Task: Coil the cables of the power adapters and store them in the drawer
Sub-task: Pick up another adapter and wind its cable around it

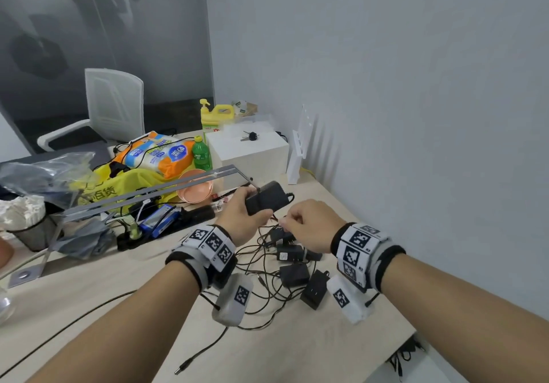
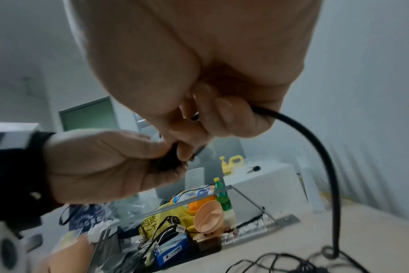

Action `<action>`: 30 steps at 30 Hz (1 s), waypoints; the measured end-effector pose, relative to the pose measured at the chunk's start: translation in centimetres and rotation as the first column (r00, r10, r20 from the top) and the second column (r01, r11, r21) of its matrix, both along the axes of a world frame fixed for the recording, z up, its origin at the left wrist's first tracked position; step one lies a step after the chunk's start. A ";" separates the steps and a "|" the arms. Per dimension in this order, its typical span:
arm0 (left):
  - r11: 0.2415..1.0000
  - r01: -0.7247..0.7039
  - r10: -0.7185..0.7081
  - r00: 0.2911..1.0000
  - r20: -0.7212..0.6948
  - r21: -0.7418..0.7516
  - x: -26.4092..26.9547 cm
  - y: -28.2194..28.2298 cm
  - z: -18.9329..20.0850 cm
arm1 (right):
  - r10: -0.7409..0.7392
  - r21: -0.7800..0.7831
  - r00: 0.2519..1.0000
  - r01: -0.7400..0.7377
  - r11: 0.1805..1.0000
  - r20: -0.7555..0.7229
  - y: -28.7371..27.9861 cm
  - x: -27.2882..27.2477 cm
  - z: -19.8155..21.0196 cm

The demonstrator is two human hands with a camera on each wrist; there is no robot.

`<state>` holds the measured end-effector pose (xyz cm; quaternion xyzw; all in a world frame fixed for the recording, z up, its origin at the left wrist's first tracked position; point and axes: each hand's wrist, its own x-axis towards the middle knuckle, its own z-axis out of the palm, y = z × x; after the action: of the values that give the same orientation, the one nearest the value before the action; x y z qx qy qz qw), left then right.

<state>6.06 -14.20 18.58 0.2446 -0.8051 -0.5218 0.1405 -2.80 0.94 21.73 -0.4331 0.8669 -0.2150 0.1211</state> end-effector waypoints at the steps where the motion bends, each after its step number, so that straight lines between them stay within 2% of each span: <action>1: 0.994 0.003 0.001 0.999 0.037 -0.108 0.2 -0.1 0.0 | 0.018 0.011 0.999 -0.018 1.000 -0.032 0.0 0.2 0.5; 4: 0.964 0.092 -0.073 0.994 0.085 -0.249 0.5 -0.5 -0.6 | 0.056 0.012 0.995 -0.056 0.998 -0.083 -0.1 0.0 2.0; 6: 0.928 0.206 -0.173 0.976 0.133 -0.310 0.9 -0.3 -0.6 | 0.061 0.000 0.994 -0.062 0.998 -0.095 -0.3 -1.1 2.8; 8: 0.877 0.319 -0.275 0.947 0.168 -0.361 1.1 0.1 -0.2 | 0.063 -0.005 0.995 -0.064 0.998 -0.080 -0.5 -2.4 2.7; 10: 0.849 0.398 -0.362 0.917 0.166 -0.349 1.1 0.3 0.2 | 0.066 -0.039 0.998 -0.067 0.997 -0.017 -0.4 -3.0 2.2; 14: 0.891 0.444 -0.445 0.895 0.005 -0.091 1.7 0.5 -0.1 | 0.007 -0.235 0.967 0.055 0.970 0.253 0.4 -3.4 0.9; 16: 0.906 0.423 -0.419 0.903 -0.090 0.022 2.1 1.2 -0.4 | -0.034 -0.242 0.934 0.127 0.962 0.357 0.8 -3.3 -0.2; 18: 0.900 0.371 -0.328 0.922 -0.206 0.228 2.1 2.0 -0.5 | -0.076 -0.258 0.901 0.202 0.945 0.427 0.9 -2.9 -1.6; 21: 0.806 0.298 -0.171 0.944 -0.281 0.511 1.9 2.4 -0.9 | -0.143 -0.260 0.860 0.300 0.918 0.489 1.0 -2.1 -2.9; 23: 0.740 0.249 -0.065 0.951 -0.301 0.625 1.6 2.5 -1.0 | -0.164 -0.223 0.849 0.311 0.924 0.503 1.1 -1.3 -3.3; 25: 0.694 0.208 0.024 0.950 -0.311 0.689 1.3 2.5 -0.8 | -0.165 -0.164 0.873 0.266 0.950 0.459 1.0 -0.3 -3.5; 26: 0.712 0.182 0.044 0.953 -0.301 0.678 1.1 2.5 -1.0 | -0.159 -0.136 0.907 0.228 0.964 0.390 0.9 0.0 -3.7; 27: 0.772 0.140 0.047 0.960 -0.275 0.620 1.0 2.3 -1.2 | -0.146 -0.110 0.938 0.188 0.976 0.313 0.8 0.3 -3.8; 29: 0.924 0.046 0.029 0.982 -0.189 0.380 0.9 1.8 -1.7 | -0.098 -0.041 0.976 0.108 0.993 0.194 0.8 0.5 -3.5; 30: 0.970 0.012 0.022 0.991 -0.135 0.243 0.9 1.5 -1.8 | -0.066 -0.005 0.987 0.068 0.998 0.146 0.8 0.5 -3.2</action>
<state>6.96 -12.69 16.81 0.2256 -0.7229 -0.6317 0.1657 -2.29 1.73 18.56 -0.3875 0.8688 -0.2542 0.1746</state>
